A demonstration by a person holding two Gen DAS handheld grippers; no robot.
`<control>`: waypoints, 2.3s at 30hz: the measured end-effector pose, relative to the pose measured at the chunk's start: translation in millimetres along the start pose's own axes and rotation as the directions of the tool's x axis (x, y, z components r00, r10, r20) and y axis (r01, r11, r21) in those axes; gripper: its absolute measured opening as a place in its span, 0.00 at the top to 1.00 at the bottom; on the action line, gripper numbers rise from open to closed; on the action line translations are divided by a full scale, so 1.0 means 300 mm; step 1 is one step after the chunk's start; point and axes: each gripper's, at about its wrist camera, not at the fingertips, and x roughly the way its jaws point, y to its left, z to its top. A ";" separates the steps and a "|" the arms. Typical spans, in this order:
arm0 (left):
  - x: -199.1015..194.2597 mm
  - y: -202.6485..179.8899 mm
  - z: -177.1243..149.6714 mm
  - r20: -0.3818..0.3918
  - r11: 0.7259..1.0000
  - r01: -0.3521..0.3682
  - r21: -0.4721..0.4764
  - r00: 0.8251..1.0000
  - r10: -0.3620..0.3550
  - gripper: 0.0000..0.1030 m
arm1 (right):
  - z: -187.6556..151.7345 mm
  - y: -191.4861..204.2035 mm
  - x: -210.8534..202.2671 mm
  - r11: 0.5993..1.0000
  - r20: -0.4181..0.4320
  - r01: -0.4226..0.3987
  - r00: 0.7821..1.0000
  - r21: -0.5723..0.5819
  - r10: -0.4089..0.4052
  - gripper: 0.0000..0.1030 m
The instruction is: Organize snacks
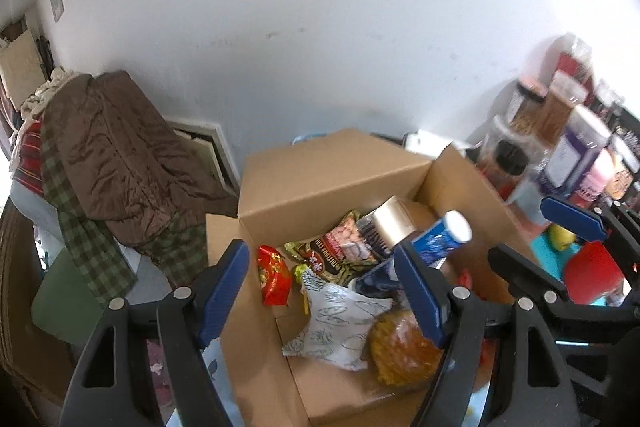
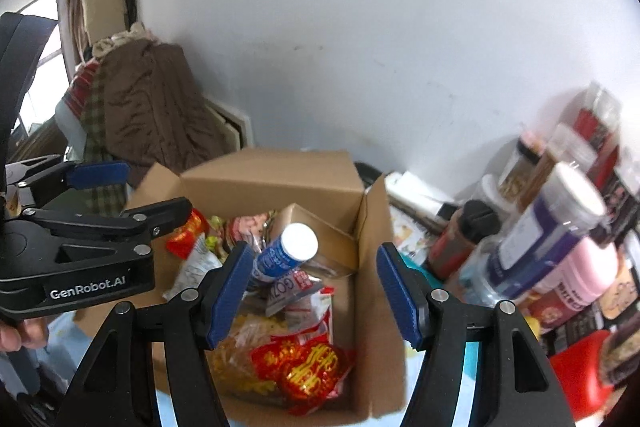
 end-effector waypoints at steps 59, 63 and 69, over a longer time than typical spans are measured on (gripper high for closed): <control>-0.800 -0.145 -0.636 0.307 0.997 0.033 -0.065 0.952 -0.011 0.04 | -0.527 0.104 -0.745 0.999 0.245 -0.030 0.969 0.022 0.023 0.11; -0.795 -0.137 -0.653 0.298 0.996 0.023 -0.087 0.955 0.003 0.04 | -0.526 0.104 -0.746 0.999 0.245 -0.034 0.969 0.023 0.027 0.11; -0.775 -0.126 -0.665 0.276 0.994 0.022 -0.104 0.961 0.007 0.04 | -0.524 0.106 -0.740 0.999 0.238 -0.048 0.970 0.019 0.042 0.11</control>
